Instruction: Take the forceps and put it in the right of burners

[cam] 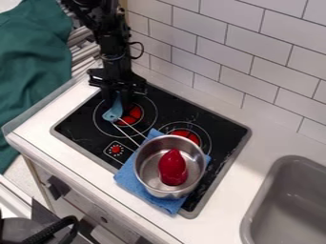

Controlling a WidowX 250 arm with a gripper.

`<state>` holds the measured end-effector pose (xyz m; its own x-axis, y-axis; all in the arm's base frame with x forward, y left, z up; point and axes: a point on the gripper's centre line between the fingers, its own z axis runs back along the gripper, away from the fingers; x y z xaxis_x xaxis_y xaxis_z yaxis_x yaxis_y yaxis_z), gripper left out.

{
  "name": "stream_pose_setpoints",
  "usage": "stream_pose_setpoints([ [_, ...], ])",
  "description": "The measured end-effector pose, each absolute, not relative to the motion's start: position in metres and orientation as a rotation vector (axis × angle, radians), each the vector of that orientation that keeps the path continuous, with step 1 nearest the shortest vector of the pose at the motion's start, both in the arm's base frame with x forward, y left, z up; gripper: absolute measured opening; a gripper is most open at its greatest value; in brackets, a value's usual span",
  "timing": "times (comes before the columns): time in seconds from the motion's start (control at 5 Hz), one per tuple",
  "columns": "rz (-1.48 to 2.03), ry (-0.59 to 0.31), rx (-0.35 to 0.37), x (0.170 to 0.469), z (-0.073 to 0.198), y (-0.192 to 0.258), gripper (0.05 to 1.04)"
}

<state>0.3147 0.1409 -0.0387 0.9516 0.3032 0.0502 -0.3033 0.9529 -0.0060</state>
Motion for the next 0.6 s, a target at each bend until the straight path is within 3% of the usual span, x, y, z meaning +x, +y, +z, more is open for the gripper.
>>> stream_pose_setpoints([
  [0.4,0.203,-0.145,0.037,0.330,0.006,0.107,0.316],
  [0.6,0.099,-0.147,0.049,0.338,0.018,0.069,0.316],
])
